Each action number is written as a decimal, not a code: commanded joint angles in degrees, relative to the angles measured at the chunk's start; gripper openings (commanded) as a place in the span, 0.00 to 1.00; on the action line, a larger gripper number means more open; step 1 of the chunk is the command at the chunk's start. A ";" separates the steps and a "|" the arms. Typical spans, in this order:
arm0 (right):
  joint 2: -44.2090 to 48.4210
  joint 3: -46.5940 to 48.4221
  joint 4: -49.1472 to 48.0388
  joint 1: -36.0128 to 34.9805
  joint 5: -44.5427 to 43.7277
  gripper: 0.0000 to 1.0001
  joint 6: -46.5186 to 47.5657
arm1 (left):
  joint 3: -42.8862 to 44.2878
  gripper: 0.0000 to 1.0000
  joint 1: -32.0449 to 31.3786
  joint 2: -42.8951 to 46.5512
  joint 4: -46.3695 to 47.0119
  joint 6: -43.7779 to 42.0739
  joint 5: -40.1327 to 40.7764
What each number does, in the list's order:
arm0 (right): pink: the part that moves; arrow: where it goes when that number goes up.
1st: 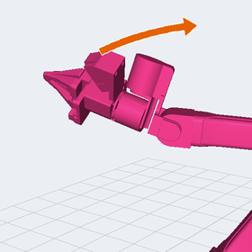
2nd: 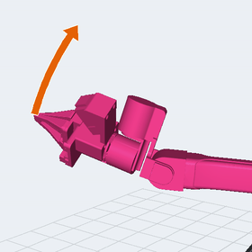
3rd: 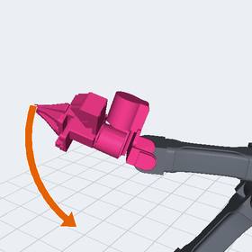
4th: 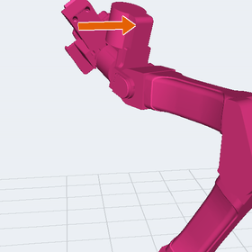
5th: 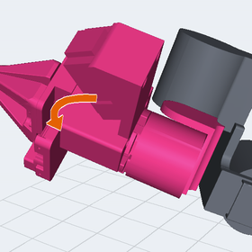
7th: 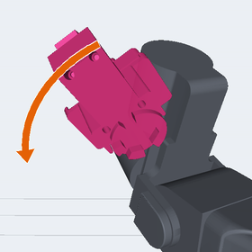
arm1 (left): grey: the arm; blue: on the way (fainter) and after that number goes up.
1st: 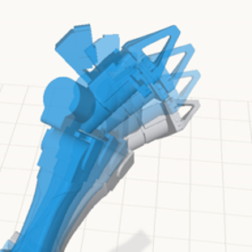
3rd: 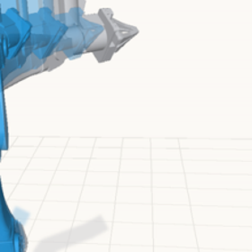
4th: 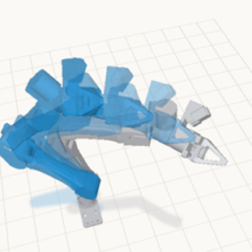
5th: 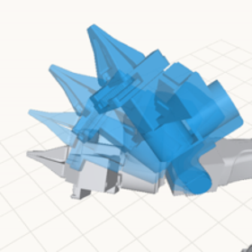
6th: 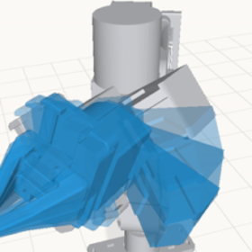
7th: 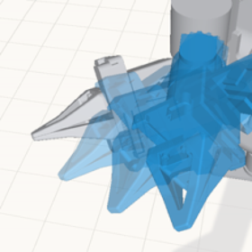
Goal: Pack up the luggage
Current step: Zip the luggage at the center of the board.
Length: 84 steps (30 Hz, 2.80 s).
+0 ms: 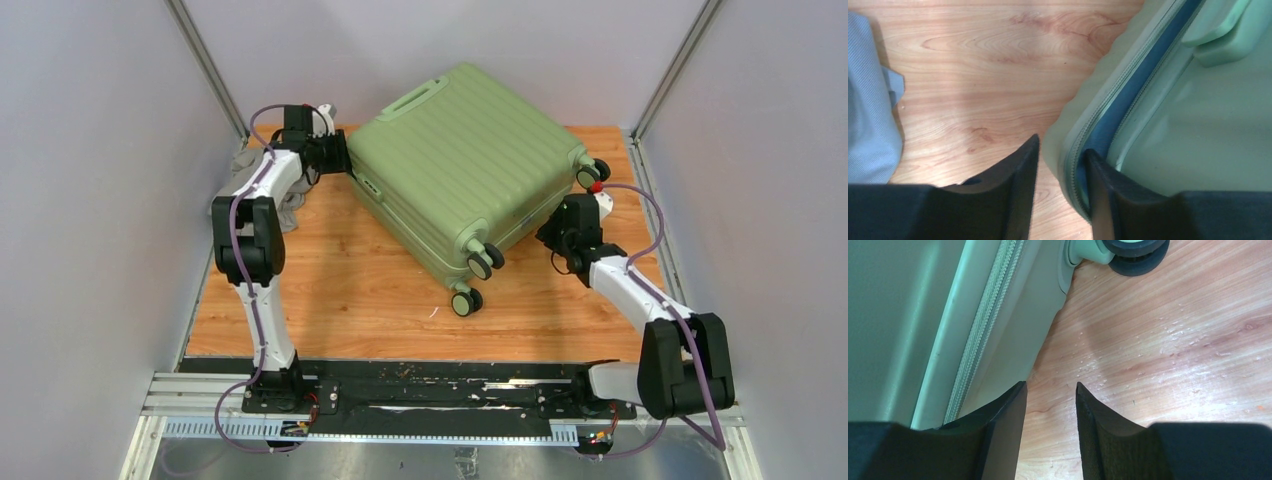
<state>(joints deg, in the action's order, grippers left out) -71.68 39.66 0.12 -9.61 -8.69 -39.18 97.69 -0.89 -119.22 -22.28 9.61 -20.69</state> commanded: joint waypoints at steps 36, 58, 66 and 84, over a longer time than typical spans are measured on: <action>11.53 -19.09 -14.58 4.33 29.12 0.52 8.43 | -36.58 0.49 3.08 41.83 -13.05 -13.11 -3.44; 18.79 -18.54 -9.70 4.33 33.00 0.48 9.99 | -8.69 0.76 3.74 32.34 -11.60 -4.79 -7.95; 21.35 -20.76 -6.92 4.41 32.16 0.47 11.33 | 4.27 0.68 1.47 17.81 -12.39 -3.80 -9.35; 22.51 -23.23 -8.79 4.37 34.47 0.46 11.02 | 10.88 0.42 -3.76 9.19 -16.31 -9.53 -5.50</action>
<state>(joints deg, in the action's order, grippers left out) -50.30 17.50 -7.70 -5.93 24.27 -28.60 106.85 -4.29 -108.25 -36.62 2.28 -27.70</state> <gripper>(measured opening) 0.467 0.472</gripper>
